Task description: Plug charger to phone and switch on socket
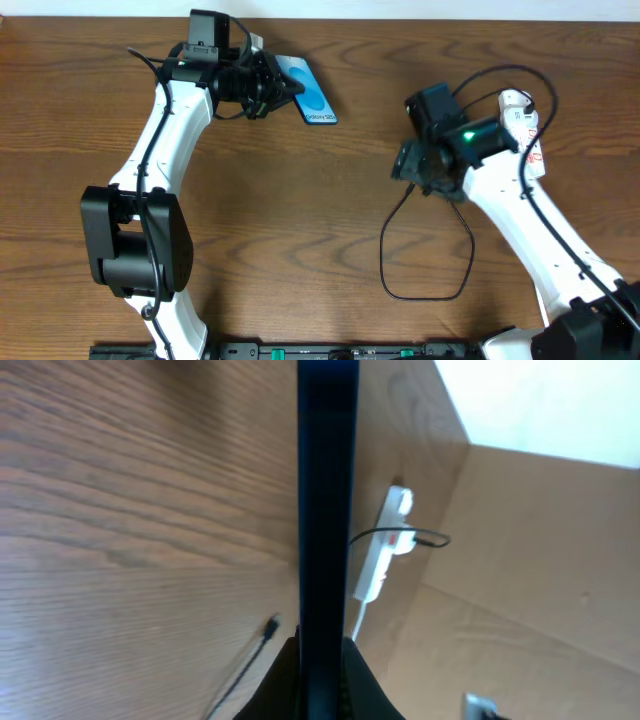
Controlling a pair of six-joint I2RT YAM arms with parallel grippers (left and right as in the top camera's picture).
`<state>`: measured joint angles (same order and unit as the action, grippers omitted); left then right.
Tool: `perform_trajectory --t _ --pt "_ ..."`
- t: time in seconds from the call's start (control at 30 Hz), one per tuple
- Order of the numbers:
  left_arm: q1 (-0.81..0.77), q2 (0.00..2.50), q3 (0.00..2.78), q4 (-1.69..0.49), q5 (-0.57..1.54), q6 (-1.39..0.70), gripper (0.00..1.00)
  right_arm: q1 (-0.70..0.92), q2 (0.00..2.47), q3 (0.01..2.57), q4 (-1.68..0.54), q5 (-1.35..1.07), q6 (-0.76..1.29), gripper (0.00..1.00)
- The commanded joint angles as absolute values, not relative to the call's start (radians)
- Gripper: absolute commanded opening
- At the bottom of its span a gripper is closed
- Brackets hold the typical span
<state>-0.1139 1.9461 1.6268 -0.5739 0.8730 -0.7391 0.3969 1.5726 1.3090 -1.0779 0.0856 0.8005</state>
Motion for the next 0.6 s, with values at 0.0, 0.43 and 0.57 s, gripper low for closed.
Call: perform_trajectory --t 0.0,0.43,0.57 --pt "-0.113 1.932 1.634 -0.579 0.877 -0.657 0.07 0.394 1.576 1.195 -1.000 0.041 0.796 0.70" --pt "-0.113 1.932 1.634 -0.580 0.877 -0.658 0.07 0.332 1.750 1.111 -0.855 -0.001 0.799 0.59" --pt "-0.113 1.932 1.634 -0.579 0.877 -0.658 0.07 0.274 1.814 1.111 -0.824 -0.079 0.771 0.54"
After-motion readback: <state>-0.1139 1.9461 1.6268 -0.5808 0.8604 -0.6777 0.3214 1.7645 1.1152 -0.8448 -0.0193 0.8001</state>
